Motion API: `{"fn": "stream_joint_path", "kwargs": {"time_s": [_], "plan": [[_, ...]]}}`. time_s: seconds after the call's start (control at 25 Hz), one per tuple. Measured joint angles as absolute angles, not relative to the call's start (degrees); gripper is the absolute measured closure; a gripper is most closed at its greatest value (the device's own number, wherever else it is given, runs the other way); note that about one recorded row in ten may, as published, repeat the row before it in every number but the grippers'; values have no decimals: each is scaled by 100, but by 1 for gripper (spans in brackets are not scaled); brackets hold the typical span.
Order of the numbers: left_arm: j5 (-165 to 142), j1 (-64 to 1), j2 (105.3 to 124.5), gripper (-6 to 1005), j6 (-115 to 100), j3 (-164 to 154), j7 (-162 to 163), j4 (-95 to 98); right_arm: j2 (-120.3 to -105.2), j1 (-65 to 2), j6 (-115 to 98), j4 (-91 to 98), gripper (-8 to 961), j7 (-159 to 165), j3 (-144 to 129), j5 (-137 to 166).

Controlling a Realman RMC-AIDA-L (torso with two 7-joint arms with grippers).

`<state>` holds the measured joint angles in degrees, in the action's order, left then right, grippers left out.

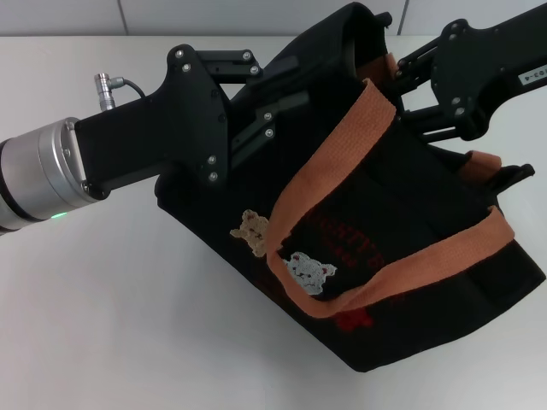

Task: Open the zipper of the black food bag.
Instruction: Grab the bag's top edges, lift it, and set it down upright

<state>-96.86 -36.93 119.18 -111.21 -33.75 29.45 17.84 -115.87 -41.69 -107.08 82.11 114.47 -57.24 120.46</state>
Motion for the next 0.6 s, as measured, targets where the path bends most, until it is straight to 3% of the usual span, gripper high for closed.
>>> {"fn": "stream_joint_path", "kwargs": {"time_s": [0.32,0.6], "plan": [[-9686,-3713,11918,799,-11132,-3375,2940,1791,-11764,-4307,-10601,8194,654,11449,-5972,12616],[-9686,-3731,11918,800,-11139,-3374,2936,1793,-11788,-4299,-10531,8297,781,11443,-5910,12595]]}}
